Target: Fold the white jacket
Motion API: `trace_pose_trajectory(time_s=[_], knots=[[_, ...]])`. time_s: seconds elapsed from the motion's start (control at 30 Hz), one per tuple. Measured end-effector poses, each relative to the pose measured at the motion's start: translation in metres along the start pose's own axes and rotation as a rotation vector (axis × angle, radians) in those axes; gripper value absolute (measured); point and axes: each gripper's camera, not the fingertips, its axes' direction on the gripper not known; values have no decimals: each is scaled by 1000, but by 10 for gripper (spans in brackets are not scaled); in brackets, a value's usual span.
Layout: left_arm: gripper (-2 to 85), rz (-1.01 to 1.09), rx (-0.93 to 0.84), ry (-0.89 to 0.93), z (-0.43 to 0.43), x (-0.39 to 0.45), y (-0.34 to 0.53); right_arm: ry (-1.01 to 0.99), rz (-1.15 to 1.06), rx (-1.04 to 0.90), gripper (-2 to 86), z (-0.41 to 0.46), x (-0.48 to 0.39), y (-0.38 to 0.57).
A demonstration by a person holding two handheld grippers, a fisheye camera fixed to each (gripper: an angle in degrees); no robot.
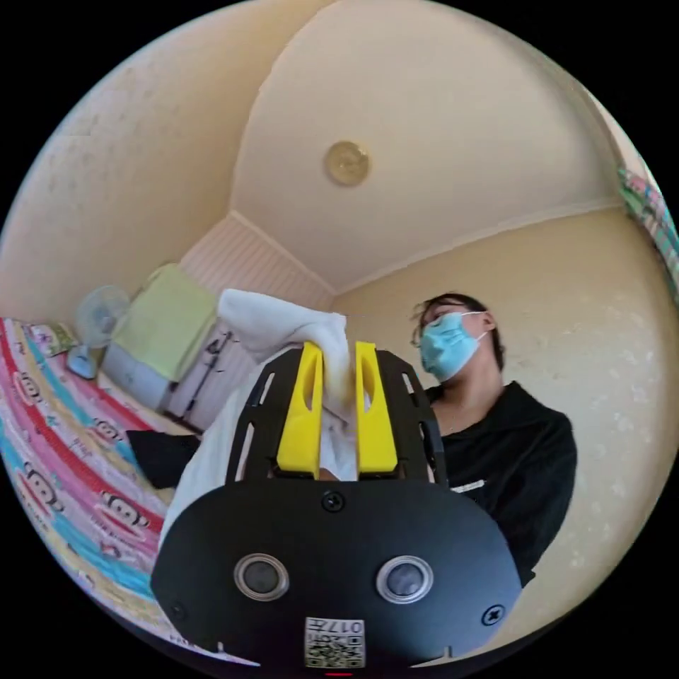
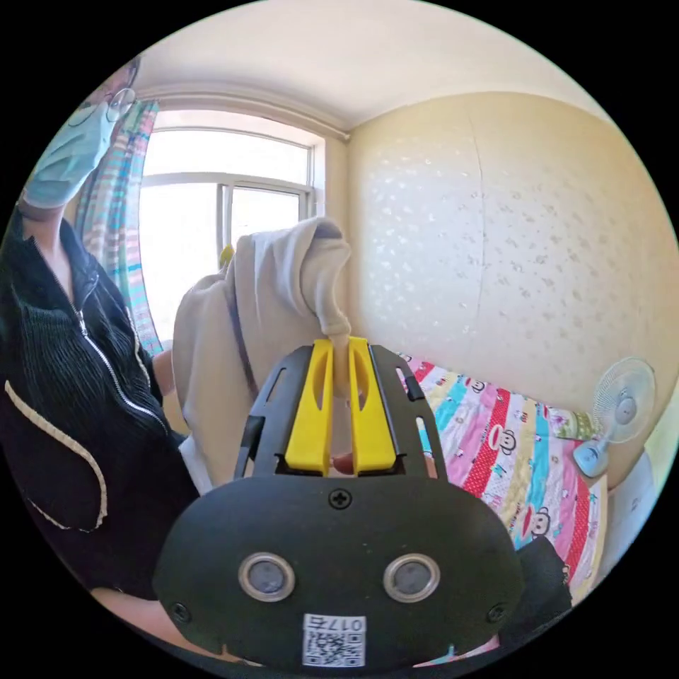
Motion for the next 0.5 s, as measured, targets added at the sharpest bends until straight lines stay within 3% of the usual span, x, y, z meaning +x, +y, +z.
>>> trace_pose_trajectory(time_s=[0.07, 0.13, 0.3, 0.4, 0.47, 0.5], knots=[[118, -26, -66, -294, -11, 19, 27, 69, -10, -24, 41, -2, -3, -7], [122, -88, -169, -447, -5, 19, 43, 157, -65, -95, 40, 5, -19, -22], [128, -131, -297, -679, 28, 19, 61, 372, -216, -153, 39, 28, -69, -47], [101, -50, 20, -752, 10, 47, 64, 414, -180, -135, 39, 30, -76, -58], [83, 113, 348, -644, -10, 78, 74, 378, -184, -188, 39, 38, -79, -61], [79, 153, 380, -610, -9, 84, 75, 346, -204, -212, 39, 44, -86, -60]])
